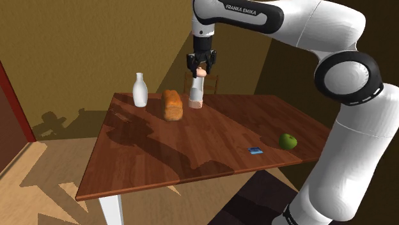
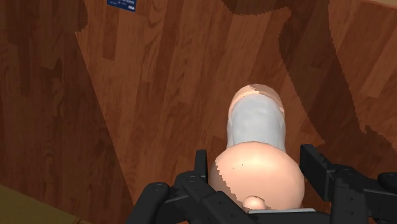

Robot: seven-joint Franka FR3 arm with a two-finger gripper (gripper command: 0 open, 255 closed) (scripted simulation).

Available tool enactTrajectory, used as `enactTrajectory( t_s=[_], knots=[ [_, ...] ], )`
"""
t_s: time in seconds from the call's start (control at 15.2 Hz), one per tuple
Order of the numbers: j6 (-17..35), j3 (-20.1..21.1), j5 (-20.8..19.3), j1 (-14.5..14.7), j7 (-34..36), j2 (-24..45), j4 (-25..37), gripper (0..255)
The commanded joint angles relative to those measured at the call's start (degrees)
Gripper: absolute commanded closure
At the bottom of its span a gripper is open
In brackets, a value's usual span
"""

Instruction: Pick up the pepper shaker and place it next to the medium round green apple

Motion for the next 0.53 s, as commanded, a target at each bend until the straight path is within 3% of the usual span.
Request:
enactTrajectory(
  t_s=[0.0,0.46],
  knots=[
    [1.67,-0.82,0.65,-1.4,-1.84,-4.27,-5.56,255],
    [5.58,-5.16,1.53,-5.52,-9.66,-15.52,-19.23,255]
  ],
)
